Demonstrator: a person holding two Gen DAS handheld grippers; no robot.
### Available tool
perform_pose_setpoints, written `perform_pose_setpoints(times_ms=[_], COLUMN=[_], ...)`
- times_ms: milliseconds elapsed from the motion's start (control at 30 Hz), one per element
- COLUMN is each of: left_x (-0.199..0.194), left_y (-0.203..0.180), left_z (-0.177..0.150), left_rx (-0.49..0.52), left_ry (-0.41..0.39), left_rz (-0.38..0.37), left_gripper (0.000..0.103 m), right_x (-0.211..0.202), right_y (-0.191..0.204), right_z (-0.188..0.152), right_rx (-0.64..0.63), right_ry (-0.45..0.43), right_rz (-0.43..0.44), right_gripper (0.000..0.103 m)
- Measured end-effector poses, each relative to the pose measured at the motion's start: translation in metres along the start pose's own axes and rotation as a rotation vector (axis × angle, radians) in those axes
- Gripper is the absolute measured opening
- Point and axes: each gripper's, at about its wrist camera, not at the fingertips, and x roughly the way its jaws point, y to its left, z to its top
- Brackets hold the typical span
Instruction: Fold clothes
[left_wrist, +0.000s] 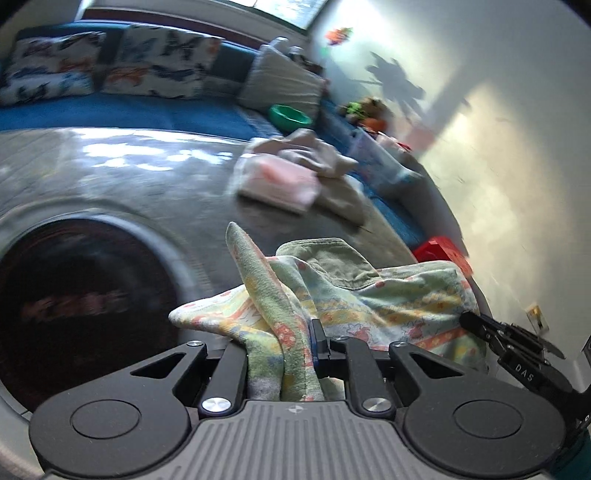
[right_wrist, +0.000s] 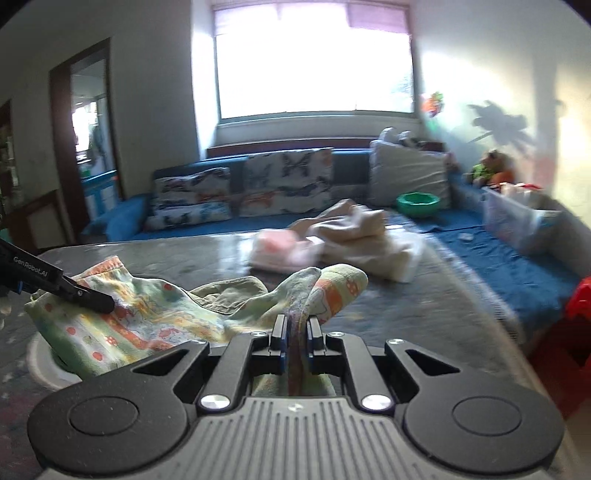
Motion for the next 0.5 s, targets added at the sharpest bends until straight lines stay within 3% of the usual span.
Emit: perform_pose_setpoints(times_ms=[233,500], left_x=[0.048,0.084], left_y=[-0.040,-0.039], left_z=[-0.005,-0.034], left_rx=[0.082,0.096], left_ry=[0.051,0.160], left_rz=[-0.030,0.006], left_gripper=[0.014,0.015], right_x=[-0.007,0.005], right_y=[-0.044,-0.073], right_z=[-0.016,-0.064], right_rx=[0.028,0.121], right_ry=[0.020,0.118], right_rz=[-0.094,-0.127], right_gripper=[0.009,0.009])
